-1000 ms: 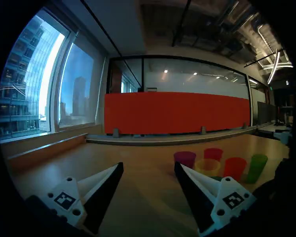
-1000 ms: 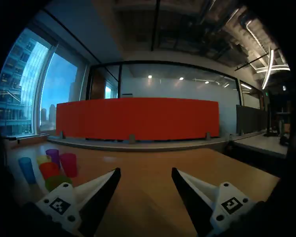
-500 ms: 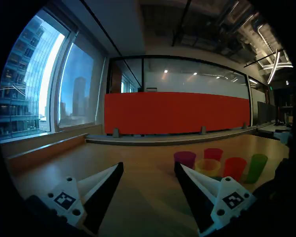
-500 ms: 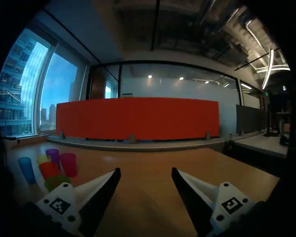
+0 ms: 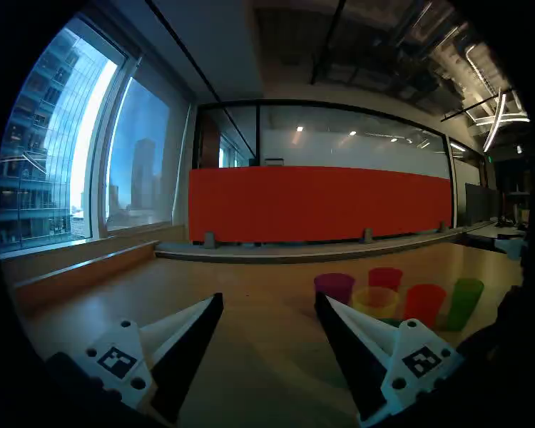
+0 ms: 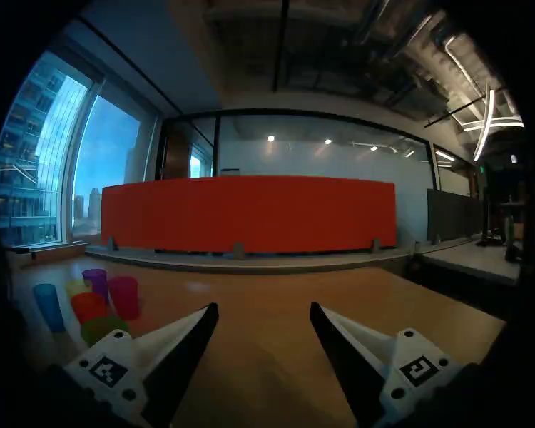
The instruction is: Pour water
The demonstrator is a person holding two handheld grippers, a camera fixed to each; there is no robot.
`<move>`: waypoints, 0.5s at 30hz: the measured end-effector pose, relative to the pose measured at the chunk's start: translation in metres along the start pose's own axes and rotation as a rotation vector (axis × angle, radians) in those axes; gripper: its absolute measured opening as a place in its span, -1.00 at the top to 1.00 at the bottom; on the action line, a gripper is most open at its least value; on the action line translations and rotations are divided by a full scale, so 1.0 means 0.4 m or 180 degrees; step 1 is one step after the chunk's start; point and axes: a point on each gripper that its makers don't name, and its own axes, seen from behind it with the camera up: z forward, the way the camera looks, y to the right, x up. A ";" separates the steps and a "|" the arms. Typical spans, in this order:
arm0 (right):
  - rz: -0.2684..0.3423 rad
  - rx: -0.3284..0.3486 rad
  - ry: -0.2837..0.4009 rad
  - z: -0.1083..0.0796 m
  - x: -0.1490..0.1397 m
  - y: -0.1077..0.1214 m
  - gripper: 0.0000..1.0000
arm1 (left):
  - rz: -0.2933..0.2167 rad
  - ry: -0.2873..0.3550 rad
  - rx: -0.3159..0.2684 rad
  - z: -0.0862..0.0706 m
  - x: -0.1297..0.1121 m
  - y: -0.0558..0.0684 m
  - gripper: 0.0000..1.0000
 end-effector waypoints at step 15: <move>-0.0001 0.0000 -0.0001 -0.002 0.004 -0.001 -1.00 | 0.0001 0.0000 0.0000 0.000 0.001 0.000 -0.92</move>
